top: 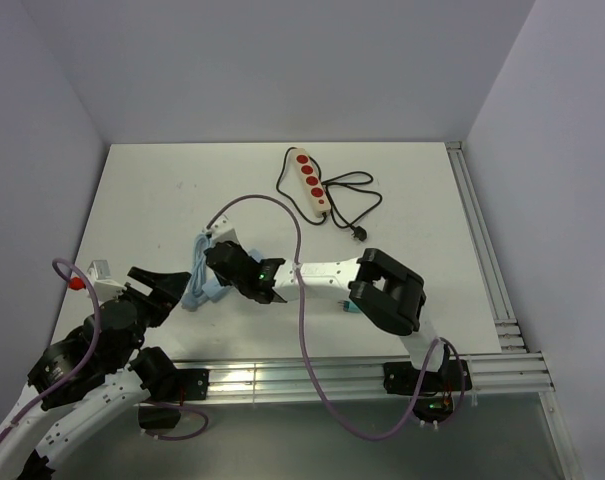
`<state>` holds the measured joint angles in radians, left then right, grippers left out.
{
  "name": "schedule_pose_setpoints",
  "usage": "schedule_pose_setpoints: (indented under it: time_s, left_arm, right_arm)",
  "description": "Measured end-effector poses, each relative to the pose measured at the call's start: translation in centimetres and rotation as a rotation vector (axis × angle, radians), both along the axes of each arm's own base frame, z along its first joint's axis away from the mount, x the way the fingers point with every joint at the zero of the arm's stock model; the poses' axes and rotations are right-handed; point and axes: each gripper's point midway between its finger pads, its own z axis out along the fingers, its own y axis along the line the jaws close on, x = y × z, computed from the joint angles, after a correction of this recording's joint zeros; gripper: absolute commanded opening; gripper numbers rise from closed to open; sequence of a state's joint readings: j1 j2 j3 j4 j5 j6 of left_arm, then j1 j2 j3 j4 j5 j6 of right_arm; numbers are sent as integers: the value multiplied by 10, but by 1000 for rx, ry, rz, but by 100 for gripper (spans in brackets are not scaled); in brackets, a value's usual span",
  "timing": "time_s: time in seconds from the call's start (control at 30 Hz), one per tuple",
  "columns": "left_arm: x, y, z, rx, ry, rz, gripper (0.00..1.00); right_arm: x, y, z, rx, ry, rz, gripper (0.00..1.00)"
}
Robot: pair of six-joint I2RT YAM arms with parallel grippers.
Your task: Insert the plug
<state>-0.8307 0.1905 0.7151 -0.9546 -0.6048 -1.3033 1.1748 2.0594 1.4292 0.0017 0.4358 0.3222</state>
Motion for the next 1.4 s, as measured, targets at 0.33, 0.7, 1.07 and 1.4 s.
schedule_pose_setpoints:
  time_s: [0.33,0.7,1.07,1.4]
  left_arm:
    - [0,-1,1,-5,-2,-4,80]
    - [-2,0,1,-11,-6,-5,80]
    - [-1,0,1,-11,-5,-5,80]
    - [0,-2,0,5,2,-12,80]
  right_arm:
    - [4,8,7,14,-11,2,2]
    - [1,6,9,-40,15,26,46]
    - [-13,-12,7,-124,69,64,56]
    - [7,-75,115,112,43,-61,55]
